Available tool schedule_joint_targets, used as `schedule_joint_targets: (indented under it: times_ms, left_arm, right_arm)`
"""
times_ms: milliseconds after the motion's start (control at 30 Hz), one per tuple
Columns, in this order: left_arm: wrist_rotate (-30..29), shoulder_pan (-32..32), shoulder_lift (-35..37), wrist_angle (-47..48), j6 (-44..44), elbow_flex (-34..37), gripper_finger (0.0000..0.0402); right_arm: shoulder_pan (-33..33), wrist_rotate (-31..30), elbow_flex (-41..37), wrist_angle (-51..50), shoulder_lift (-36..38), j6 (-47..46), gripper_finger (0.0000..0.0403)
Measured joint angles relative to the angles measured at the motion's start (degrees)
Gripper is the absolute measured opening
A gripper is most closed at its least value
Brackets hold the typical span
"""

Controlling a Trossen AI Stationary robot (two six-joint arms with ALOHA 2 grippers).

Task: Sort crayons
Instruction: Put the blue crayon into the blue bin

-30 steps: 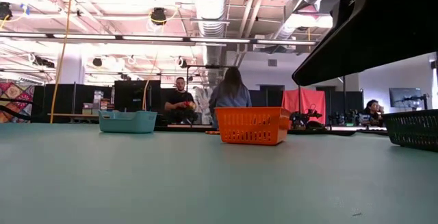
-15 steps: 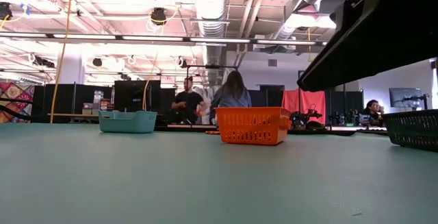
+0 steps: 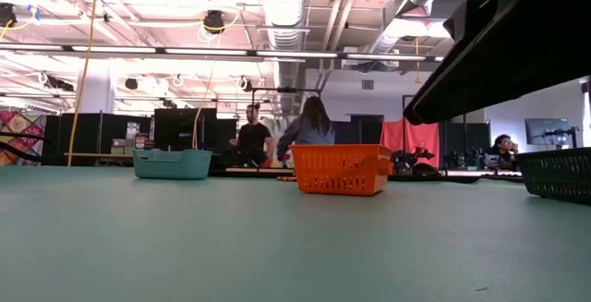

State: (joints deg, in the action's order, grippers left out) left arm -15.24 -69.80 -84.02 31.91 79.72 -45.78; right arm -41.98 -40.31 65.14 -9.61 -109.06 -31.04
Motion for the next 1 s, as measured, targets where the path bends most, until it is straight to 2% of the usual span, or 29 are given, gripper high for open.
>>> schedule_joint_targets:
  times_ms: [300, 500, 733, 1000]
  left_arm:
    - [0.0, -1.9, -1.5, 3.8, 4.2, -3.9, 0.0201]
    - [0.7, -3.7, -1.6, 5.7, 10.7, -5.3, 0.0201]
    - [5.8, -2.3, -8.5, 9.1, 13.6, -6.0, 0.0201]
    - [3.5, -0.8, -13.6, 16.4, 14.4, -12.3, 0.0201]
  right_arm:
    - [0.5, 0.1, 0.0, 0.0, 0.0, 0.0, 0.0145]
    - [0.9, 0.0, 0.0, -0.1, 0.0, 0.0, 0.0145]
    - [0.7, 0.1, 0.0, 0.1, 0.0, 0.0, 0.0145]
    - [0.7, 0.0, 0.0, 0.8, 0.0, 0.0, 0.0145]
